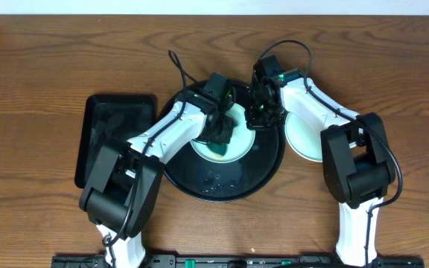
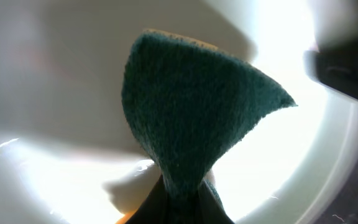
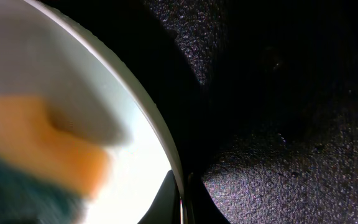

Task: Clean dirty plates on tray and stack at the side
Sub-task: 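Scrub the mint-green plate with the sponge held in the left gripper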

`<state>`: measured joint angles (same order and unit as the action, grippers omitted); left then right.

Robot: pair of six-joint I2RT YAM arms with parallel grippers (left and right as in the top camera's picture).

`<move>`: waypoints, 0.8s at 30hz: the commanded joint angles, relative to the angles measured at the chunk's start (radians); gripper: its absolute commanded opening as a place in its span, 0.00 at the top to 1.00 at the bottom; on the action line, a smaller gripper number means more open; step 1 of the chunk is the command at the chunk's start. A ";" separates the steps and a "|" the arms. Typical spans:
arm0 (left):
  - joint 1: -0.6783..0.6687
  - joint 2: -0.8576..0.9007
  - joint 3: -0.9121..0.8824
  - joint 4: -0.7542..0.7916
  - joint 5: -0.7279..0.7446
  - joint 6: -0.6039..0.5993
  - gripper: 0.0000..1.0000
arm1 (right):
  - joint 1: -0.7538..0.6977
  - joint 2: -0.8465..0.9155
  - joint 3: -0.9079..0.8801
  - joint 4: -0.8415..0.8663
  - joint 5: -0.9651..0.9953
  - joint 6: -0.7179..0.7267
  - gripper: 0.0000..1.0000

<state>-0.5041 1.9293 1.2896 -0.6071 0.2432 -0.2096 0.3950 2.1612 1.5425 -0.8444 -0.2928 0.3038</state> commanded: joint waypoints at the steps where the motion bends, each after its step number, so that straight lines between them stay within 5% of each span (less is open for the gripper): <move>1: -0.002 0.016 0.013 0.048 0.098 0.090 0.93 | 0.005 0.038 -0.039 -0.004 0.049 0.017 0.99; 13: -0.002 0.016 0.008 0.053 -0.524 -0.082 0.92 | 0.005 0.038 -0.039 -0.004 0.049 0.017 0.99; 20: -0.005 0.016 0.008 -0.072 -0.464 -0.059 0.93 | 0.005 0.038 -0.039 -0.004 0.049 0.017 0.99; 24: -0.005 0.016 0.008 -0.130 -0.227 0.056 0.93 | 0.005 0.038 -0.039 -0.004 0.049 0.017 0.99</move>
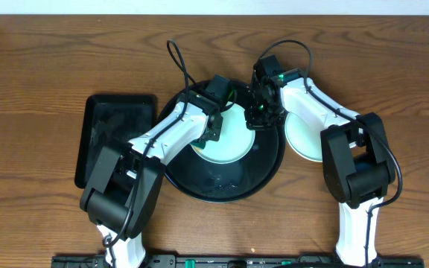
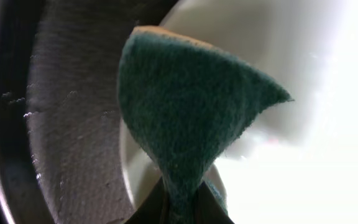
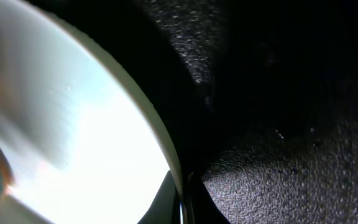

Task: Clean dirty plates on tray and stack at the side
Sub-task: 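Scrub the mint-green plate with the sponge held in the left gripper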

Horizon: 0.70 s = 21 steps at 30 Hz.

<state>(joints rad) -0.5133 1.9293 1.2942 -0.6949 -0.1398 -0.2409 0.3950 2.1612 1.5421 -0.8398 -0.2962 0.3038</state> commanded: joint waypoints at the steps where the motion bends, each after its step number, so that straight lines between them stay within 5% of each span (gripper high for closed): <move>1: 0.004 0.016 0.003 -0.045 0.225 0.129 0.92 | 0.005 0.038 -0.039 -0.008 0.053 0.017 0.99; 5: 0.003 0.016 0.003 -0.030 0.456 0.296 0.93 | 0.006 0.038 -0.039 -0.008 0.053 0.017 0.99; 10: 0.004 0.016 0.003 0.060 0.455 0.312 0.93 | 0.006 0.038 -0.039 -0.008 0.053 0.017 0.99; 21: 0.005 0.019 -0.020 0.249 0.018 0.230 0.93 | 0.006 0.038 -0.039 -0.009 0.053 0.017 0.99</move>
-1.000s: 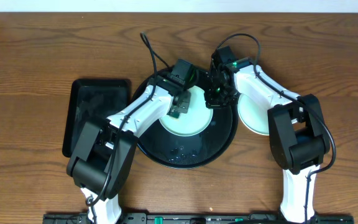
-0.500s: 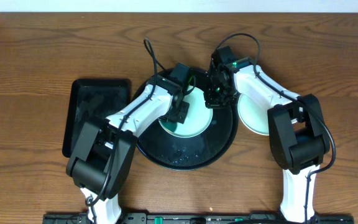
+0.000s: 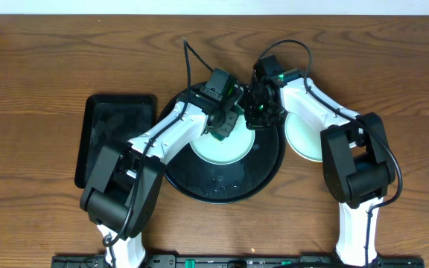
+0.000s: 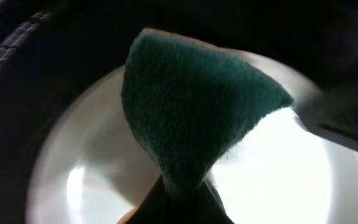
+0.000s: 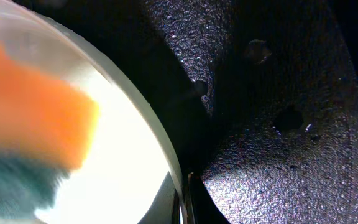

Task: Clean dirty plates on tray and stack at the side
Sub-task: 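Scrub the mint-green plate with the sponge held in the left gripper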

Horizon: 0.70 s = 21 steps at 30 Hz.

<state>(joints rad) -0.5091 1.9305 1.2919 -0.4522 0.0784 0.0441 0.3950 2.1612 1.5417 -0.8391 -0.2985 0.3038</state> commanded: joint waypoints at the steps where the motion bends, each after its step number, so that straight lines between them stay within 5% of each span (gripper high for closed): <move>1: 0.002 0.018 -0.019 0.001 -0.247 -0.092 0.93 | 0.006 0.038 -0.039 -0.010 0.055 0.017 0.99; 5: 0.005 0.018 -0.020 -0.055 -0.358 -0.221 0.92 | 0.006 0.038 -0.039 -0.010 0.055 0.017 0.99; 10: 0.003 0.018 -0.020 -0.164 -0.322 -0.248 0.92 | 0.006 0.038 -0.039 -0.010 0.055 0.017 0.99; 21: 0.004 0.016 -0.020 -0.257 0.283 -0.088 0.93 | 0.006 0.038 -0.039 -0.010 0.055 0.017 0.99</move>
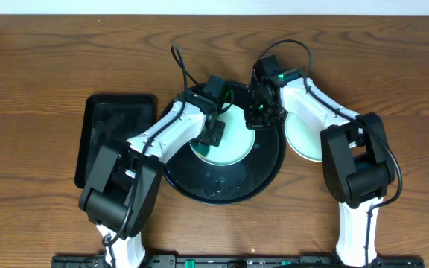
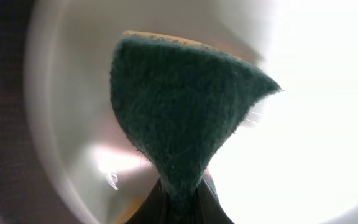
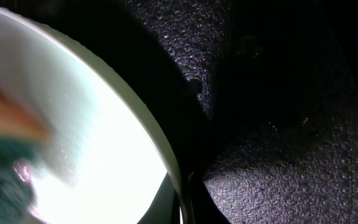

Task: Clean dirty plates on tray and stack at the side
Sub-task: 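Scrub the mint-green plate with the sponge held in the left gripper, then lift the mint-green plate with the right gripper and stack it on the pile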

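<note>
A pale green plate [image 1: 228,143] lies on the round black tray [image 1: 263,167]. My left gripper [image 1: 213,135] is shut on a green and orange sponge [image 2: 179,112], which presses on the plate's left part [image 2: 303,124]. My right gripper [image 1: 258,117] is shut on the plate's right rim [image 3: 166,163], one finger on each side of it. The sponge shows blurred at the left of the right wrist view [image 3: 2,162]. The plate's surface under the sponge is hidden.
A second pale plate [image 1: 302,135] lies on the table right of the round tray, partly under my right arm. A rectangular black tray [image 1: 114,138] sits to the left. The brown wooden table [image 1: 43,67] stretches all around.
My left gripper has moved with the sponge from the plate's upper middle to its left part. My right gripper still clamps the right rim in the same place.
The sponge was first on the plate's middle, then at its left edge over the tray, then at its upper middle, and now on its left part. My right gripper held the plate's right rim throughout. The plate stayed on the round tray.
</note>
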`<state>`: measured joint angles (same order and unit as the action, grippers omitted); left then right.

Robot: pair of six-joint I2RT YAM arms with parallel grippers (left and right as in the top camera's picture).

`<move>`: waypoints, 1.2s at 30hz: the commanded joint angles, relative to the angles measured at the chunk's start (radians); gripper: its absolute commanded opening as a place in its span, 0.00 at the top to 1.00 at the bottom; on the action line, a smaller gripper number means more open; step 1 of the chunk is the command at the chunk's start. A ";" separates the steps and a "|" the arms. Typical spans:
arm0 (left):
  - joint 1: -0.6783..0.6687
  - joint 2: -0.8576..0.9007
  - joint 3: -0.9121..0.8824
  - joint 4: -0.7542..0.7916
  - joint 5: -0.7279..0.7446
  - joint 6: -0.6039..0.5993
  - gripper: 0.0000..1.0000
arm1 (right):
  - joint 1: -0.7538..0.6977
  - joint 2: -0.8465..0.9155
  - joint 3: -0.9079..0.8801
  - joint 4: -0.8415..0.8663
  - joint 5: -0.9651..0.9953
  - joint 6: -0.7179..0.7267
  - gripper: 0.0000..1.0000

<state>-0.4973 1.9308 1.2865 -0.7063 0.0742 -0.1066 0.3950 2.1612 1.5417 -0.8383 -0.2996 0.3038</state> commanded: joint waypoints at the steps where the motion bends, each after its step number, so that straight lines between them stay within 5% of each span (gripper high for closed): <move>1: -0.008 0.016 -0.014 0.010 0.301 0.062 0.92 | 0.006 0.038 -0.039 -0.011 0.056 0.017 0.99; 12: 0.000 0.016 -0.015 0.202 -0.035 0.037 0.93 | 0.006 0.038 -0.039 -0.010 0.056 0.017 0.99; 19: 0.018 0.016 -0.012 0.272 -0.328 -0.181 0.93 | 0.006 0.038 -0.039 -0.011 0.056 0.017 0.99; 31: 0.134 -0.077 0.311 -0.288 -0.328 -0.236 0.92 | 0.006 0.038 -0.039 -0.010 0.056 0.017 0.99; 36: 0.223 -0.150 0.347 -0.404 -0.276 -0.235 0.92 | 0.006 0.032 -0.026 -0.027 0.027 -0.001 0.99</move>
<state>-0.3214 1.8408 1.6032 -1.0782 -0.2142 -0.3241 0.3950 2.1612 1.5410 -0.8463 -0.3046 0.3031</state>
